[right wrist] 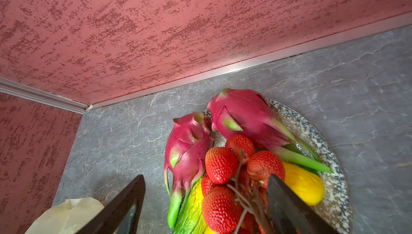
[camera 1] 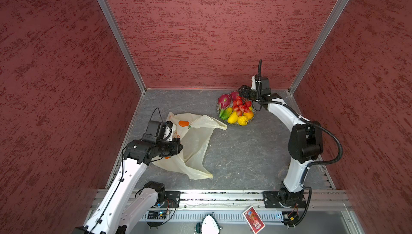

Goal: Take fruits out of the plastic bag
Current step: Place the fake fruit on the plate, then adjust the plastic bag at the center of the board.

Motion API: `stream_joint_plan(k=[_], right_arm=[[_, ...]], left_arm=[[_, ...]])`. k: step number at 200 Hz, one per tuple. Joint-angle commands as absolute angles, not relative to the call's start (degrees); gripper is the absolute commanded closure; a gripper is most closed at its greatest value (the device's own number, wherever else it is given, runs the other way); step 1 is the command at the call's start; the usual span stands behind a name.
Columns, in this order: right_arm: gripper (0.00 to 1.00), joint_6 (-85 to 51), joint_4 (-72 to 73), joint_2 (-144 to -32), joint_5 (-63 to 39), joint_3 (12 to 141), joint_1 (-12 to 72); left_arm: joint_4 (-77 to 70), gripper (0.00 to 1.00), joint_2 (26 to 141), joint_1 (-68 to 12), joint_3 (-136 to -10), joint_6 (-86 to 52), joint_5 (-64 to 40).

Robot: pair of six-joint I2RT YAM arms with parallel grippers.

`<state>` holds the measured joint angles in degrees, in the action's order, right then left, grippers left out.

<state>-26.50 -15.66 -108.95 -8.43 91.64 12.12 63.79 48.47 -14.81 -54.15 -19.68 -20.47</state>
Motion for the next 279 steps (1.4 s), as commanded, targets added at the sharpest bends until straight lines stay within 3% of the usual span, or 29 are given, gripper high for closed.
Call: stream_joint_plan(k=[1,104,134,178,195,232,256,265,279], right_arm=[[0.13,-25.75,-16.94,-106.86,-5.82,92.55,11.45],[0.12,-25.43,-17.78,-102.4,-5.22,88.64,9.36],[0.13,-24.05,-16.84,-88.93,-3.75,77.95,9.32],[0.2,-24.02,-19.21,-63.92,0.12,55.1,9.26],[0.22,-23.87,-20.55,-59.09,3.41,48.42,9.16],[0.2,-23.74,-19.43,-53.58,15.93,41.55,9.07],[0.2,-20.54,-13.41,-49.45,18.04,36.3,9.07],[0.19,-20.39,-12.33,-47.42,18.44,35.12,9.05],[0.16,-20.24,-11.09,-44.66,18.75,33.68,9.05]], left_arm=[[63.28,0.98,48.12,-15.12,-53.79,-19.71,-19.69],[63.54,0.97,48.28,-15.38,-53.92,-19.88,-19.01],[64.45,0.91,49.73,-13.56,-55.06,-19.83,-18.21],[63.31,0.82,55.02,2.69,-56.81,-15.5,-31.32],[62.0,0.75,58.16,2.88,-60.02,-15.51,-32.0],[58.79,0.75,65.88,2.2,-66.06,-16.3,-33.13],[57.67,0.74,67.41,-0.6,-65.79,-17.45,-32.21],[57.64,0.69,67.03,-2.36,-64.82,-18.12,-31.56],[56.89,0.47,64.8,-5.13,-62.75,-19.1,-31.6]])
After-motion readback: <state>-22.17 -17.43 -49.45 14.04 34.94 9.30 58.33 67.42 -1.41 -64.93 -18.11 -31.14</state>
